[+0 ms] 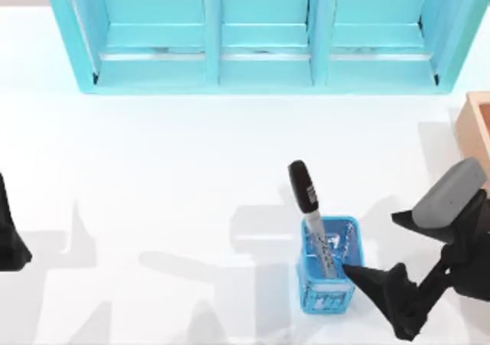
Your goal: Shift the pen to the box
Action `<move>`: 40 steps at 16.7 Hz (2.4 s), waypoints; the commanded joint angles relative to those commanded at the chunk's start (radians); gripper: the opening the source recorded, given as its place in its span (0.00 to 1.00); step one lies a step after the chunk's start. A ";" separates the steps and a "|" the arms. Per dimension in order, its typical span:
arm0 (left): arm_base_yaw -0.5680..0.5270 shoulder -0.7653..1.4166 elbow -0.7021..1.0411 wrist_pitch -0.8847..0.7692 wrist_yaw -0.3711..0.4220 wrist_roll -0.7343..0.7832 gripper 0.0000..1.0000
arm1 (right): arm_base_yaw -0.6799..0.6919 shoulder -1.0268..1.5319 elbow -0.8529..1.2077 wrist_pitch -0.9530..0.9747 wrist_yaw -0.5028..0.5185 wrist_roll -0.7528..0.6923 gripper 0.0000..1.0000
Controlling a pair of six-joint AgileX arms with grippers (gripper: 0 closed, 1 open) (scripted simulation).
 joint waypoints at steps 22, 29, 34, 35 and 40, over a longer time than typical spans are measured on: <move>0.000 0.000 0.000 0.000 0.000 0.000 1.00 | 0.131 0.616 0.115 0.522 0.113 0.083 1.00; 0.000 0.000 0.000 0.000 0.000 0.000 1.00 | 0.131 0.616 0.115 0.522 0.113 0.083 0.55; 0.000 0.000 0.000 0.000 0.000 0.000 1.00 | 0.131 0.616 0.115 0.522 0.113 0.083 0.17; 0.000 0.000 0.000 0.000 0.000 0.000 1.00 | 0.131 0.616 0.115 0.522 0.113 0.083 0.10; 0.000 0.000 0.000 0.000 0.000 0.000 1.00 | 0.131 0.616 0.115 0.522 0.113 0.083 0.00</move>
